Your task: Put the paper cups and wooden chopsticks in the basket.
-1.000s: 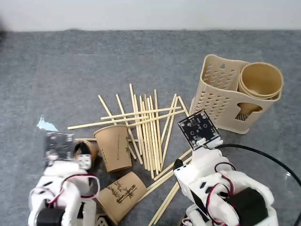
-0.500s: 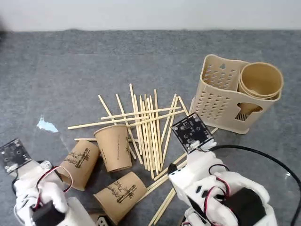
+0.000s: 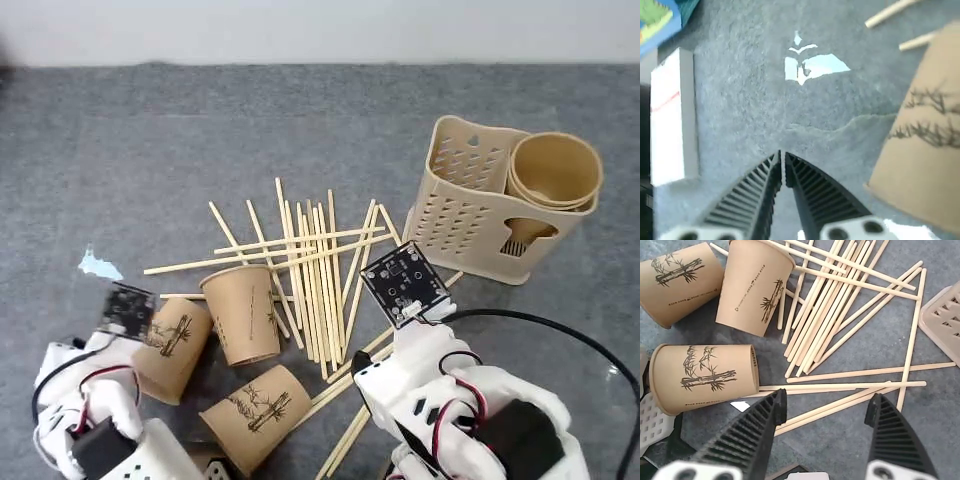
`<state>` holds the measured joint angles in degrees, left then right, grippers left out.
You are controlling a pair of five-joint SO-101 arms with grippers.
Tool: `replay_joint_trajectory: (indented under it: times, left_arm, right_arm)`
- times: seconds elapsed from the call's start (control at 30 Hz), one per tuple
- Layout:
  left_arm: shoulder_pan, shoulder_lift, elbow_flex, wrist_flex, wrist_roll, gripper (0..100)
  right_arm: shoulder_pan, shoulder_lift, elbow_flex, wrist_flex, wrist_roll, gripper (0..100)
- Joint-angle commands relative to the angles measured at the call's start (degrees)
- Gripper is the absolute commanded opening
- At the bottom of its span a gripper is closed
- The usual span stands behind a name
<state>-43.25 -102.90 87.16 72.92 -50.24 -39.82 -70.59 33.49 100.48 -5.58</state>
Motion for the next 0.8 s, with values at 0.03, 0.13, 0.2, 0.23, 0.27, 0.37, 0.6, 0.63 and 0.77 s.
replay_joint_trajectory:
  times: [0.03,0.13,0.2,0.23,0.27,0.37,0.6,0.63,0.77]
  left_arm:
    - [-0.4,-0.4,-2.8,2.5,-7.4,3]
    - [-0.4,-0.4,-8.2,9.8,-8.4,12]
    - [-0.4,-0.4,-12.8,15.9,-10.0,17]
    - [-0.4,-0.4,-13.4,15.7,-10.3,17]
    - [-0.4,-0.4,-13.5,15.4,-10.3,17]
    - [-0.4,-0.4,-13.3,15.4,-10.5,17]
    - [1.8,-0.3,-11.4,15.4,-14.5,17]
    - [2.5,-0.2,-10.7,15.3,-15.0,17]
    - [6.9,-0.2,-6.9,14.2,-16.0,17]
  right_arm:
    - [-0.5,0.2,-0.3,0.7,-0.4,27.0]
    - [-0.5,0.2,-0.3,0.7,-0.4,27.0]
    - [-0.5,0.2,-0.3,0.7,-0.4,27.0]
    - [-0.5,0.2,-0.3,0.7,-0.4,27.0]
    - [-0.5,0.2,-0.3,0.7,-0.4,27.0]
    - [-0.5,0.2,-0.3,0.7,-0.4,27.0]
    - [-0.5,0.2,-0.3,0.7,-0.4,27.0]
    - [-0.5,0.2,-0.3,0.7,-0.4,27.0]
    - [-0.5,0.2,-0.3,0.7,-0.4,27.0]
